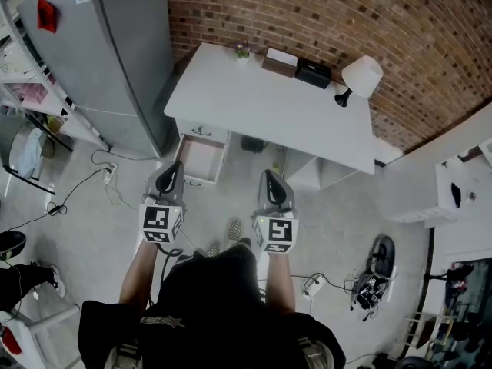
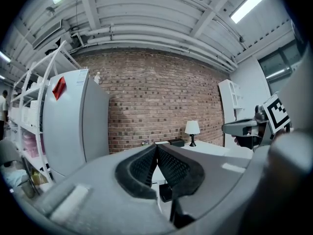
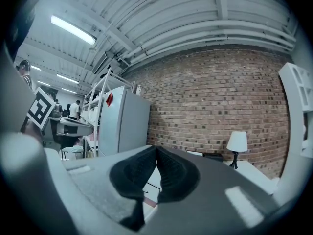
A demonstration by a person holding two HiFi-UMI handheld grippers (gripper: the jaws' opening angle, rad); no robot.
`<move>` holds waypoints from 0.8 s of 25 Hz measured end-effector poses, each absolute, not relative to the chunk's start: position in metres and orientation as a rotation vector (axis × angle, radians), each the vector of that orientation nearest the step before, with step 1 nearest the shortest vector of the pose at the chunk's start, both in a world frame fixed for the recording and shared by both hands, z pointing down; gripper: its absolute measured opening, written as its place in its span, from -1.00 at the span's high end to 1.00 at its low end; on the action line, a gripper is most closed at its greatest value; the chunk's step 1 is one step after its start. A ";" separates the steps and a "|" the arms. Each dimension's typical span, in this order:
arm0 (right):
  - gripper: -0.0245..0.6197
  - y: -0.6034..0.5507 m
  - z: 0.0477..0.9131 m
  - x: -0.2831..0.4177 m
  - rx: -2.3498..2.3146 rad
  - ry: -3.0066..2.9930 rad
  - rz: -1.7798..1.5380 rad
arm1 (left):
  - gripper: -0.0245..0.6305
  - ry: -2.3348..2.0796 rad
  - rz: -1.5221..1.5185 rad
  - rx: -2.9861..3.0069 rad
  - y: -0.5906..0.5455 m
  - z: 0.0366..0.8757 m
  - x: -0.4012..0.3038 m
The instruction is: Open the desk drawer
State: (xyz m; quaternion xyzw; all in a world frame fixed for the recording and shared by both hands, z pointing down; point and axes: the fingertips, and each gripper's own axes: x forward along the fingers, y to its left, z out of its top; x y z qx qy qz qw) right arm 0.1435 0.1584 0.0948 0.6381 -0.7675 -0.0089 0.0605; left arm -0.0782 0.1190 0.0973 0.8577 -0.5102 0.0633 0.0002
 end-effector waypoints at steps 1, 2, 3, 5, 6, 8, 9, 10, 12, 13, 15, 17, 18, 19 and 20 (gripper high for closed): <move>0.91 0.159 0.094 0.144 1.931 -2.321 -0.029 | 0.89 -1.600 0.198 2.697 0.119 0.097 -0.077; 0.91 0.159 0.093 0.144 1.932 -2.321 -0.031 | 0.89 -1.598 0.198 2.700 0.119 0.097 -0.076; 0.91 0.159 0.093 0.145 1.932 -2.320 -0.033 | 0.89 -1.598 0.200 2.701 0.119 0.097 -0.075; 0.91 0.159 0.092 0.146 1.933 -2.320 -0.035 | 0.89 -1.598 0.202 2.701 0.119 0.097 -0.074; 0.91 0.159 0.092 0.146 1.932 -2.321 -0.036 | 0.89 -1.597 0.200 2.701 0.119 0.097 -0.074; 0.91 0.158 0.093 0.146 1.929 -2.323 -0.038 | 0.89 -1.596 0.192 2.703 0.119 0.096 -0.073; 0.91 0.158 0.093 0.145 1.927 -2.325 -0.038 | 0.89 -1.597 0.187 2.704 0.119 0.096 -0.074; 0.91 0.158 0.093 0.145 1.925 -2.327 -0.039 | 0.89 -1.598 0.184 2.705 0.119 0.096 -0.074; 0.91 0.159 0.094 0.145 1.920 -2.329 -0.041 | 0.89 -1.600 0.184 2.704 0.120 0.096 -0.074; 0.91 0.160 0.093 0.145 1.919 -2.330 -0.042 | 0.89 -1.601 0.186 2.704 0.121 0.096 -0.073; 0.91 0.161 0.093 0.144 1.916 -2.332 -0.043 | 0.89 -1.602 0.189 2.705 0.122 0.096 -0.073; 0.91 0.161 0.092 0.143 1.915 -2.334 -0.045 | 0.89 -1.600 0.192 2.709 0.122 0.096 -0.073; 0.91 0.161 0.092 0.143 1.915 -2.334 -0.047 | 0.89 -1.599 0.193 2.711 0.122 0.096 -0.072; 0.91 0.161 0.092 0.143 1.916 -2.335 -0.049 | 0.89 -1.597 0.194 2.713 0.122 0.096 -0.072; 0.91 0.161 0.091 0.142 1.916 -2.336 -0.051 | 0.89 -1.596 0.194 2.715 0.122 0.095 -0.072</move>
